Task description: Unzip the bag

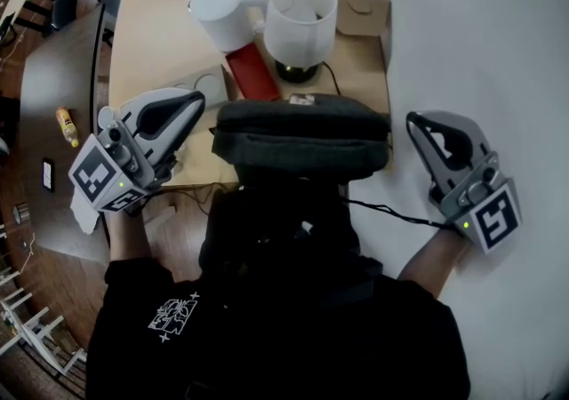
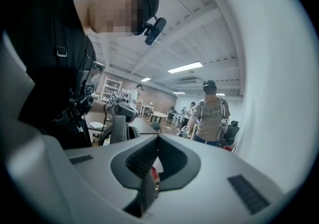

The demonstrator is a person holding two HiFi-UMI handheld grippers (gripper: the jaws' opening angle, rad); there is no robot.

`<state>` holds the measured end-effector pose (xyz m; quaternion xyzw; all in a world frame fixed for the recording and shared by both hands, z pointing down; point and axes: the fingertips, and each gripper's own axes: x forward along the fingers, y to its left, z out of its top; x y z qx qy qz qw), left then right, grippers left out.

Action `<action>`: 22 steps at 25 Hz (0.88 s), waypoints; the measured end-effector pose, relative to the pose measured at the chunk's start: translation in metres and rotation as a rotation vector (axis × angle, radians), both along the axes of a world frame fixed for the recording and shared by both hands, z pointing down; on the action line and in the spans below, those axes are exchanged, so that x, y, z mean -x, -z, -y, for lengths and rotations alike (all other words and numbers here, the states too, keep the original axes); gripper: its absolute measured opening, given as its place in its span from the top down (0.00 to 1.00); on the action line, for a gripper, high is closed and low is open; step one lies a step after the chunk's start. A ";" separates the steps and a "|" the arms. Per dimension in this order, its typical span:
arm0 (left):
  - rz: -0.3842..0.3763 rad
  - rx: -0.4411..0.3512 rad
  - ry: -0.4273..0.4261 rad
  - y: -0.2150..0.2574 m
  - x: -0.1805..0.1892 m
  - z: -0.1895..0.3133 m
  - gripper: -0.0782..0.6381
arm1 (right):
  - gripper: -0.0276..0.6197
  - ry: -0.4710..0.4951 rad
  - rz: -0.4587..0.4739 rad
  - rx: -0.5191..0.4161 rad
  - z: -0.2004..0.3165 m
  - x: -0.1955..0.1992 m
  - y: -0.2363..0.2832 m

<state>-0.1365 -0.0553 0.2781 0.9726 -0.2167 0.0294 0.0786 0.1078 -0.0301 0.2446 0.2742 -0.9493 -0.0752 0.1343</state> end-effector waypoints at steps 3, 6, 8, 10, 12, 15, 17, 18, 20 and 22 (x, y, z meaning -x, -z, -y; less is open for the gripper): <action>0.004 -0.016 0.002 0.003 -0.001 0.000 0.90 | 0.92 0.011 -0.013 -0.015 -0.001 0.004 0.001; 0.007 -0.035 0.002 0.008 -0.003 0.000 0.90 | 0.92 0.015 -0.018 -0.024 -0.001 0.008 0.003; 0.009 -0.040 0.001 0.009 -0.005 -0.001 0.90 | 0.92 0.015 -0.021 -0.025 -0.001 0.008 0.004; 0.011 -0.043 0.000 0.009 -0.006 -0.002 0.90 | 0.92 0.012 -0.021 -0.028 0.000 0.008 0.003; 0.015 -0.047 0.002 0.010 -0.008 -0.002 0.90 | 0.92 0.011 -0.023 -0.029 0.000 0.008 0.003; 0.022 -0.058 0.005 0.012 -0.012 -0.003 0.90 | 0.92 0.017 -0.027 -0.037 -0.001 0.012 0.005; 0.021 -0.064 0.002 0.013 -0.016 -0.004 0.90 | 0.92 0.025 -0.025 -0.041 0.000 0.016 0.005; 0.019 -0.067 -0.001 0.013 -0.017 -0.004 0.90 | 0.92 0.028 -0.023 -0.042 0.000 0.018 0.005; 0.022 -0.071 -0.008 0.013 -0.019 -0.004 0.90 | 0.92 0.029 -0.021 -0.042 0.000 0.020 0.005; 0.032 -0.074 -0.015 0.011 -0.019 -0.005 0.90 | 0.92 0.029 -0.021 -0.043 -0.001 0.022 0.005</action>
